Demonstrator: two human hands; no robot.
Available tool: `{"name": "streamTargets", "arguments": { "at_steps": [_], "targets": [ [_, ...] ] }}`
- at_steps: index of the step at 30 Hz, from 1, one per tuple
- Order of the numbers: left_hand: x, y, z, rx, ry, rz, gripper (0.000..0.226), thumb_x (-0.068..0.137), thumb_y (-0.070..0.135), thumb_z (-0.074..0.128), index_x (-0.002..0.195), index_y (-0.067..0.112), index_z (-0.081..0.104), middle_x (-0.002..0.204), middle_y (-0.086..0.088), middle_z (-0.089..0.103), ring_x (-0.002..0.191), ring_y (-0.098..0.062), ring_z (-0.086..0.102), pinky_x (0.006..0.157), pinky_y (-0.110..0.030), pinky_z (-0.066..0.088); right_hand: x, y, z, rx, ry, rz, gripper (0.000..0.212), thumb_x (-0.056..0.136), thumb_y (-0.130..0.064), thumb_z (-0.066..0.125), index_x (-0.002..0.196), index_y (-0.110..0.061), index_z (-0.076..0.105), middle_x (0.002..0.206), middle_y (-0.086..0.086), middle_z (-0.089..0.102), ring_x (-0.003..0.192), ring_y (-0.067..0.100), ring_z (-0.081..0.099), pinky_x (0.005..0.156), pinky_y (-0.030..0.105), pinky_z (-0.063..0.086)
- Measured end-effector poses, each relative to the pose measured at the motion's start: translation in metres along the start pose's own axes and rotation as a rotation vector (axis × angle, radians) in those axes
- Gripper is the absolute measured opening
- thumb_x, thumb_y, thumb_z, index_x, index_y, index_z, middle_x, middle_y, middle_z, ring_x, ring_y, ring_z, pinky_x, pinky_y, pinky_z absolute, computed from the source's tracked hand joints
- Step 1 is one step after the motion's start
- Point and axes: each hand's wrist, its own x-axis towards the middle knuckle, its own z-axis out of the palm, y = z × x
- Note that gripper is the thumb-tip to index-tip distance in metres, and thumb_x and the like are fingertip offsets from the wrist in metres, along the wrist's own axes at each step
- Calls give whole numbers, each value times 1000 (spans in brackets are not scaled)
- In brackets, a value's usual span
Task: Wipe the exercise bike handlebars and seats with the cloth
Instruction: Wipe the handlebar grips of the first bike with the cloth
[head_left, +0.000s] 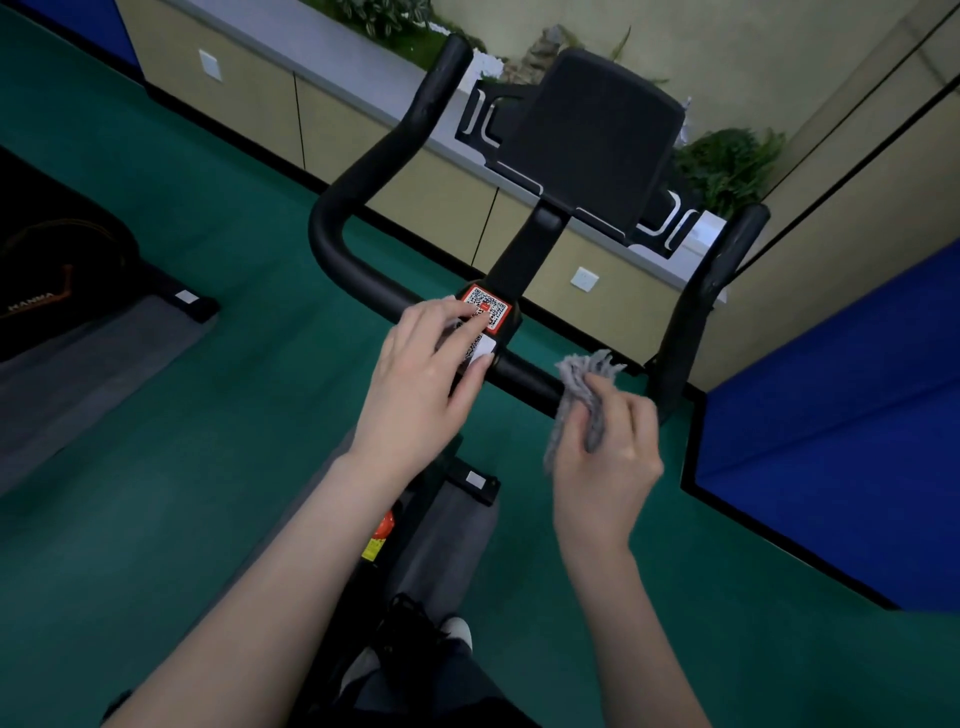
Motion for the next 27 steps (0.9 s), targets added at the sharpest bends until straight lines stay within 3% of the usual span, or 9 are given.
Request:
{"name": "streamTargets", "arguments": {
  "at_steps": [5, 10, 13, 18, 23, 27],
  "targets": [
    [6, 9, -1, 37, -69, 76, 40, 90, 29, 62, 121, 5, 60, 122, -9, 57, 119, -27, 47, 100, -37, 34, 10, -8, 1, 47, -94, -25, 20, 82, 1, 66, 102, 1, 71, 90, 18, 67, 71, 27, 66, 65, 35, 57],
    [11, 11, 2, 74, -221, 148, 64, 81, 46, 69, 128, 5, 55, 129, -7, 54, 126, -25, 45, 108, -37, 28, 32, 13, -19, -62, -206, 91, 21, 86, -4, 65, 106, -6, 71, 93, 15, 70, 71, 17, 62, 70, 16, 44],
    [11, 7, 1, 75, -240, 160, 69, 78, 45, 71, 132, 6, 52, 131, -6, 52, 127, -24, 43, 109, -37, 27, 58, 6, -10, -36, -424, 146, 21, 87, -13, 63, 105, -16, 72, 95, 9, 72, 84, 23, 67, 80, 29, 53],
    [11, 5, -1, 55, -230, 139, 69, 75, 39, 76, 131, 6, 52, 132, -5, 52, 127, -22, 42, 108, -30, 23, 98, -6, 28, -3, -795, 253, 11, 86, -24, 64, 95, -23, 71, 104, 8, 69, 98, 23, 63, 85, 32, 52],
    [10, 7, 2, 51, -188, 141, 62, 77, 40, 74, 127, 7, 56, 131, -4, 53, 126, -20, 42, 106, -27, 23, 113, 3, 23, 0, -975, 221, 3, 86, -25, 67, 86, -23, 68, 99, 8, 69, 87, 16, 59, 72, 23, 42],
    [9, 6, 4, 60, -161, 136, 59, 78, 39, 73, 126, 7, 57, 130, -3, 54, 125, -19, 43, 107, -27, 23, 110, 19, 5, -31, -986, 209, 4, 89, -27, 64, 85, -27, 65, 102, 7, 67, 84, 17, 60, 66, 22, 42]
  ]
}}
